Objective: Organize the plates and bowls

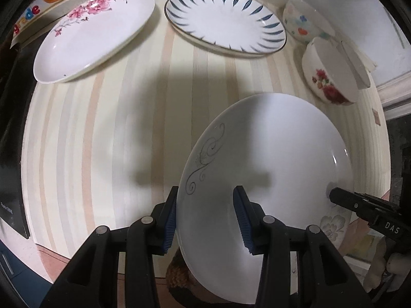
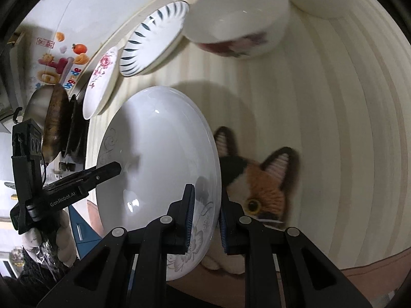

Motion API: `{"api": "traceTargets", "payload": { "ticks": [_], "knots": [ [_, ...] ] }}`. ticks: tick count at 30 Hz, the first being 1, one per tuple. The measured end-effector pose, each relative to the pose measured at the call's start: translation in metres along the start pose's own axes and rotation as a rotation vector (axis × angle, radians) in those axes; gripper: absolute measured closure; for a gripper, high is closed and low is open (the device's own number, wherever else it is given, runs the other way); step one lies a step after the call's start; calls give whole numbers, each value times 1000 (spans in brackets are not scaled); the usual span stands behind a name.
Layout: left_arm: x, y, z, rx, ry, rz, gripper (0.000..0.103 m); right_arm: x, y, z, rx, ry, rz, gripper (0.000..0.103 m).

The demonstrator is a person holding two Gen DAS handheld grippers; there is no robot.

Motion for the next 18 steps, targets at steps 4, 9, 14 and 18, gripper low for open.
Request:
{"api": "traceTargets", "payload": {
  "ticks": [4,9,14,18],
  "knots": [
    [0,-8,6,9,14,28,64,-7,-5,2,10,2,11,84],
    [1,-13,15,6,34,45,64,-8,-13,6,23,19,10,84],
    [1,-16,21,2,38,57,64,-6,-16,9,39,22,-8,84],
    [-3,-30,36,5,31,64,64,-2,-18,9,42,21,-15,84]
  ]
}}
Point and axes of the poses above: each gripper's, at about its wrist camera, not at the fingertips, and y roughly against the way its jaws point, x to its left, z to its top, the point moved 3 cm from there along -y, roughly the way its jaws point, and after that the axes turned 14 degrees about x, right-handed, at the moved point
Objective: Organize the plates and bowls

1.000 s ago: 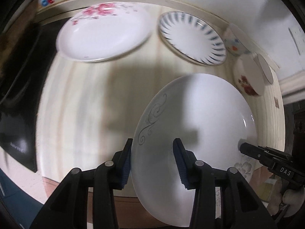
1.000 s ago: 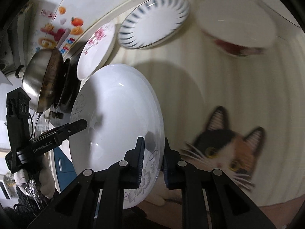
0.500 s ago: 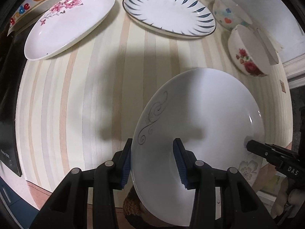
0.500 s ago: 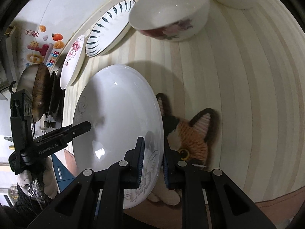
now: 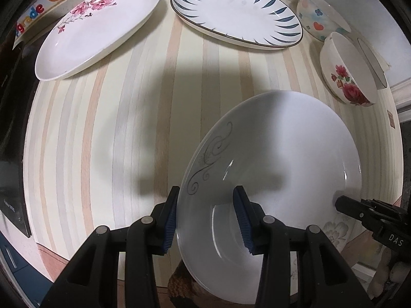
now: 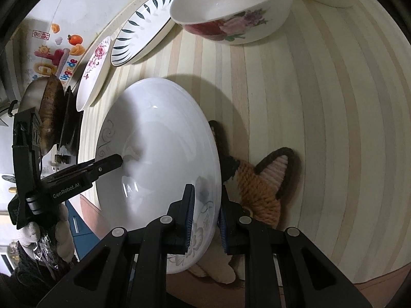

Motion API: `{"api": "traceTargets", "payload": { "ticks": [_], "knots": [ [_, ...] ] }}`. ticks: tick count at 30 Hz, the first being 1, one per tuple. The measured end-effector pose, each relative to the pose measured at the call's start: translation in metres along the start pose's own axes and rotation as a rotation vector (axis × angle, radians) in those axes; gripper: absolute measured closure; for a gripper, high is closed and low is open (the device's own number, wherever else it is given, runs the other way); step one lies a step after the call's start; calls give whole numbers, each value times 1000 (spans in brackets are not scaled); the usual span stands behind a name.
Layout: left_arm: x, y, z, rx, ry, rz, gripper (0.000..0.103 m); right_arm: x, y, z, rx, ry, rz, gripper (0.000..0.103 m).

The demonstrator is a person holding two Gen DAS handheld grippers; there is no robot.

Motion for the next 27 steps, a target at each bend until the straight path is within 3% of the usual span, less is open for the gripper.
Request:
{"api": "traceTargets", "payload": {
  "ticks": [7,12,15,18,20,27],
  "knots": [
    [-2,4,-6,2,-29,5,64,3,0,0,11,-26,7,83],
    [45,59,-9,-123,37,1,63,0,50,-13,-31,-111,20,83],
    [89,76,8,-162,145,-59,63,34,90,-7,-97,-76,19,78],
    [124,79,30,-169,228,-110,63,92,101,28,-131,27,46,62],
    [146,76,47,-176,279,-139,63,137,92,73,-142,115,74,62],
    [193,56,88,-170,394,-147,63,253,18,239,-119,355,-27,63]
  ]
}}
Point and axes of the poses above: each gripper's, at about its wrist camera, not at the fingertips, and y roughly against the way its jaws point, x to its left, z to its top, the point moved 3 cm from there along -y, roughly the way its jaws point, and after that the axes turned 14 degrees about x, right-handed, at the moved point
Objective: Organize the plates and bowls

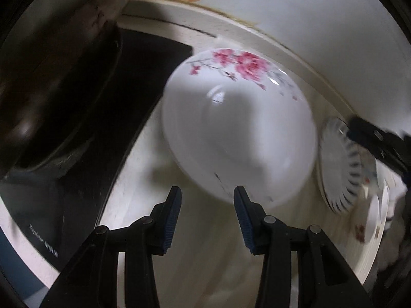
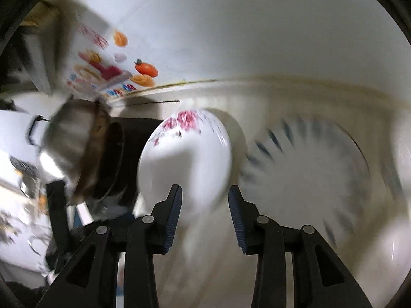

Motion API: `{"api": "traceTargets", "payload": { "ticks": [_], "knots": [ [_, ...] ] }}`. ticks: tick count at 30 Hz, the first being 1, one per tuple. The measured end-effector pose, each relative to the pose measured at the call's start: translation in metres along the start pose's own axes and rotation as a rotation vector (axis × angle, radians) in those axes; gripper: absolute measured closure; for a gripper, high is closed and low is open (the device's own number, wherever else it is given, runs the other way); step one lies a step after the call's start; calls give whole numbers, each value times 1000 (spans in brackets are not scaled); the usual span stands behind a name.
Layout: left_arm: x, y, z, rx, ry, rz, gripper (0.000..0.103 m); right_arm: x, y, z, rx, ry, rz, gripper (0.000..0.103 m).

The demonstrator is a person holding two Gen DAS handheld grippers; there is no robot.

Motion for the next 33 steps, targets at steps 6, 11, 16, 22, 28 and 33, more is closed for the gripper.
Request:
{"api": "traceTargets", "payload": {
  "ticks": [6,11,16,22,28,33],
  "knots": [
    [4,-8,22,-29,39,25,63,3,-63,79,86,66,-94,64],
    [-1,-12,26,-38,32,72,63,-17,-90,95,133,55,-117,68],
    [2,-12,25,-38,42,101,63,-30,-106,103,166,31,-88,70],
    [-5,-23,25,12,83,29,63,-29,-113,104,190,54,-6,84],
    [6,-33,25,-10,132,37,67,-18,-115,93,228,121,-34,87],
    [8,-41,28,-16,142,24,67,-22,-114,87,262,134,-8,88]
  ]
}}
Point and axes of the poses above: each gripper's, at about its wrist camera, not at the fingertips, and y roughly against the way its jaws point, x to its left, z to its top, the point moved 3 cm from there along -y, roughly the way its jaws point, and after that the axes turned 14 degrees about x, right-handed, at the moved point
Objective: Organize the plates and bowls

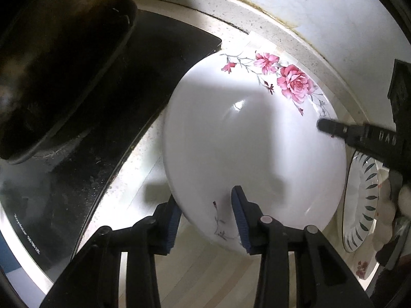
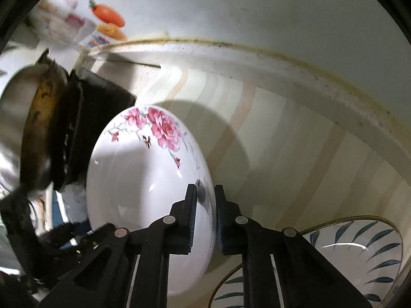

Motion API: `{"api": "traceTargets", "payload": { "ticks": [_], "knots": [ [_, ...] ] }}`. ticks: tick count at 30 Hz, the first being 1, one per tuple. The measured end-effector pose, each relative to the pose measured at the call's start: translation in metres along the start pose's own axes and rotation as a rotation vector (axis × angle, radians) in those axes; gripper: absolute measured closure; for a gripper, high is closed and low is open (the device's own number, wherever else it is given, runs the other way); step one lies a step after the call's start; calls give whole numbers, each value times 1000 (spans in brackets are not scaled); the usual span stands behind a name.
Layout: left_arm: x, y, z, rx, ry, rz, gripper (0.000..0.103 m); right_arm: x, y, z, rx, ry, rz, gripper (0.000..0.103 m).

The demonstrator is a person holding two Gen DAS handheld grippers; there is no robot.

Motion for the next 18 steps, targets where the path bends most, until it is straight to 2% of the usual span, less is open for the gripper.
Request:
{"api": "traceTargets", "payload": {
  "ticks": [4,10,18],
  "knots": [
    [2,-3,1,-27,25,-1,70,-7,-3,16,-5,-49,85,86],
    [10,4,-13,-32,47,-30,71,1,-2,8,-42,1,32,87],
    [-10,33,-35,-64,-32,-23,71,-2,11,-30,-50,10,17,88]
  ]
}}
Point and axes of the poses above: each gripper's, at about its wrist camera, not at the fingertips, and y roughly against the way its jaws point, x to its left, z to its top, the point moved 3 cm from there along -y, roughly the way its jaws point, and after that the axes turned 14 degrees about x, right-handed, at the moved point
